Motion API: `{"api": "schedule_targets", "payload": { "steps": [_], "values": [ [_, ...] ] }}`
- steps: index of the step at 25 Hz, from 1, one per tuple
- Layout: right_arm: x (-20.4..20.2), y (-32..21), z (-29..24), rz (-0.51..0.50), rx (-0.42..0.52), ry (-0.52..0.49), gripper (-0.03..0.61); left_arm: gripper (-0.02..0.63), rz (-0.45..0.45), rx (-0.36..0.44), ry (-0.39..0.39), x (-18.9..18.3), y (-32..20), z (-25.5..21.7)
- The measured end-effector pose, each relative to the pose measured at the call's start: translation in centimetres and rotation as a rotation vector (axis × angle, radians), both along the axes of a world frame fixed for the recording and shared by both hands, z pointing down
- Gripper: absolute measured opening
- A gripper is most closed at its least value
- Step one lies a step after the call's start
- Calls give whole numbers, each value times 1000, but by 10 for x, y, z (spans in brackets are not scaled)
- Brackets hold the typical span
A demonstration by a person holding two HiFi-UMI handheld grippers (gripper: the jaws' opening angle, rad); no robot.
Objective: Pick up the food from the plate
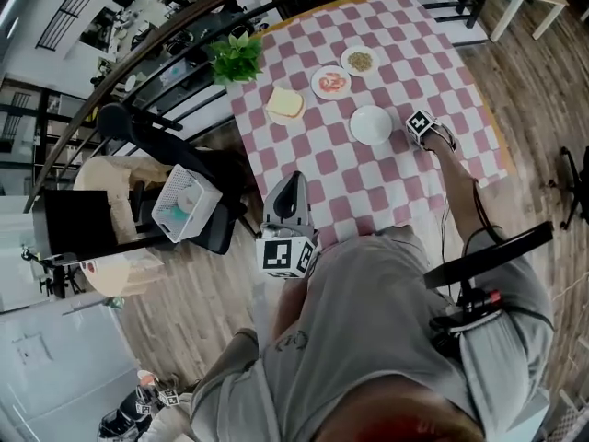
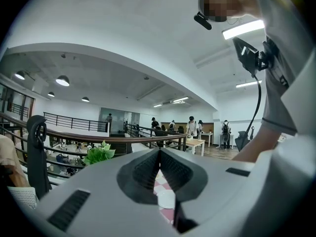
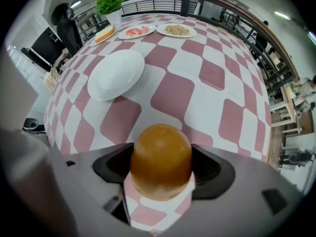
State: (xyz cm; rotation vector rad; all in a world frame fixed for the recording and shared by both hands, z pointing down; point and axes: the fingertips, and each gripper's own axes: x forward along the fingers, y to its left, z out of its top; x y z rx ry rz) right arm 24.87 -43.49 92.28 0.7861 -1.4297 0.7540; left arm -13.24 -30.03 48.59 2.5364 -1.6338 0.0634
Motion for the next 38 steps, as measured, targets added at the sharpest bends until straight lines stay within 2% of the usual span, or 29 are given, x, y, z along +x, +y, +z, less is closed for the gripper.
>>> {"api": "schedule_targets", "payload": {
  "steps": [9,14,18,22,26,29,31,32,34,38],
  "values": [
    [-3,-5,5,-18,1,-1,347,9,16,12,3,8,-6,-2],
    [-1,-1,-2,27,10,-7,347,9,9,6,8,7,-8,-1],
    [-3,-9,-19,27,73,-37,347,9,24,14,25,11,-11,-2],
    [-5,-14,-55,70,201,-85,347,9,40,22,54,11,-14,0],
    [-18,-9,-125,231,439,-276,347,9,55,8,93,8,-19,10],
    [-21,23,-171,435,614,-434,347,9,94,-16,113,11,-24,26],
    [-17,49,-186,580,689,-492,347,9,131,-22,127,17,-32,36],
    [-17,65,-184,643,690,-500,347,9,150,-27,133,19,-35,42],
    [-24,100,-162,744,623,-483,347,9,189,-42,132,20,-40,59],
    [-48,161,-120,836,452,-441,347,9,289,-91,54,26,-52,97]
  ]
}}
